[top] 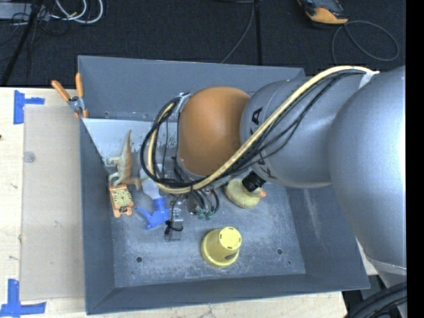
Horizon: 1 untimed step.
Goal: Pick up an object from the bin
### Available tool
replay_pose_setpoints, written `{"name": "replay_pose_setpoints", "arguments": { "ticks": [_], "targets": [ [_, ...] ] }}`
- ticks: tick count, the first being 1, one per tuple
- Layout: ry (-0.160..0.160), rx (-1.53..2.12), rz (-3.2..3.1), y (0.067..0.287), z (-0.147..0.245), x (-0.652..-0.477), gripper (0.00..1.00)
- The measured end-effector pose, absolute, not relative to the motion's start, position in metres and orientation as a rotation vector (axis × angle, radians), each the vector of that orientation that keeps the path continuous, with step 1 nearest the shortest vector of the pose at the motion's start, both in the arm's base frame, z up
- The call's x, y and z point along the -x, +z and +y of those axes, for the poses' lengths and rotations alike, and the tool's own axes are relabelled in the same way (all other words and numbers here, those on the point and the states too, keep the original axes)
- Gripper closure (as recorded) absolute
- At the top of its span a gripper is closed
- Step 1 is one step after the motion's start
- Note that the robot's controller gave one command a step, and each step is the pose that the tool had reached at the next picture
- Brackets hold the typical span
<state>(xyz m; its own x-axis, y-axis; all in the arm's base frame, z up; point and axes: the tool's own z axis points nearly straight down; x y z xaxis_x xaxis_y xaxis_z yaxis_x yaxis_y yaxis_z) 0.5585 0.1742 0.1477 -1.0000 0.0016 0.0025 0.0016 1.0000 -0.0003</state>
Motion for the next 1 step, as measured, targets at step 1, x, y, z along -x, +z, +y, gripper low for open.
{"name": "replay_pose_setpoints", "arguments": {
  "ticks": [1],
  "targets": [
    [0.001, -0.200, -3.127, 0.0941, 0.1592, -0.5741, 0.00]
  ]
}}
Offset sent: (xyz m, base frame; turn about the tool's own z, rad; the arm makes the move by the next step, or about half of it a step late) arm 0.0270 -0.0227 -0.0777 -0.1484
